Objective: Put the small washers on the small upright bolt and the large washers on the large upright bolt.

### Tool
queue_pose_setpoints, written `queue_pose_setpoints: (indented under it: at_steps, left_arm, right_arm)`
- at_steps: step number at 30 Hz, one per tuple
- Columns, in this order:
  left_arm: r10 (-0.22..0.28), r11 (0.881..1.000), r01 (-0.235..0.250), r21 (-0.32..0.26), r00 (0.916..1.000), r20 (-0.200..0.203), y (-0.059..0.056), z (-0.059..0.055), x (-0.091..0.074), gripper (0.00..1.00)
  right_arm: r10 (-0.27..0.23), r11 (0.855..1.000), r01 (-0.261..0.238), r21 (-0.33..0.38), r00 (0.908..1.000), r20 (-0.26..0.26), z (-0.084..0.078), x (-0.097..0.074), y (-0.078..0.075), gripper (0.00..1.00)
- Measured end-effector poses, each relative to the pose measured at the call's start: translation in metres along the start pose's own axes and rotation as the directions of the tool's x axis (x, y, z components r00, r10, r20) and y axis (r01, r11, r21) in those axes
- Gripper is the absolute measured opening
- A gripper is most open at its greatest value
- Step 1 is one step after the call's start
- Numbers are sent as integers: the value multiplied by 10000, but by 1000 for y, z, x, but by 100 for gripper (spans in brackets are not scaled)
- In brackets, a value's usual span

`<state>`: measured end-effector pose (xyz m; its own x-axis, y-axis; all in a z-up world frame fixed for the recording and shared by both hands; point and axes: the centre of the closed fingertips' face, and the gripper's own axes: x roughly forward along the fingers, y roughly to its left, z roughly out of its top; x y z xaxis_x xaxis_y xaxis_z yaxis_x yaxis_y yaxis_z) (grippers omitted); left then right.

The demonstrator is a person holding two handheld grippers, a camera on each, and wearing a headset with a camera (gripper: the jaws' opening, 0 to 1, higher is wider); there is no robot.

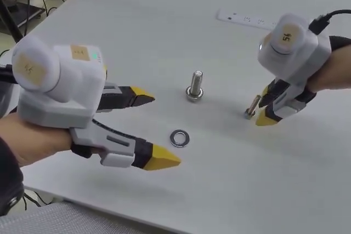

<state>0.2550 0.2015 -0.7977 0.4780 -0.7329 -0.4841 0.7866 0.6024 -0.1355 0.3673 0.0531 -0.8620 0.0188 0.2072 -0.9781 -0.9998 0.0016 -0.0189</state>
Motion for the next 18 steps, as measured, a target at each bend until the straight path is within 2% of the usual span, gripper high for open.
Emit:
queue_pose_setpoints:
  at_steps: [13,18]
  left_arm:
    - [-27,10000,27,44,10000,28,-2,2,0,76]
    - [-30,10000,30,52,10000,48,-2,2,-1,76]
  right_arm:
    - [-19,9996,20,288,10000,-41,-16,-5,13,29]
    - [10,9995,-10,305,10000,-10,-17,-6,24,29]
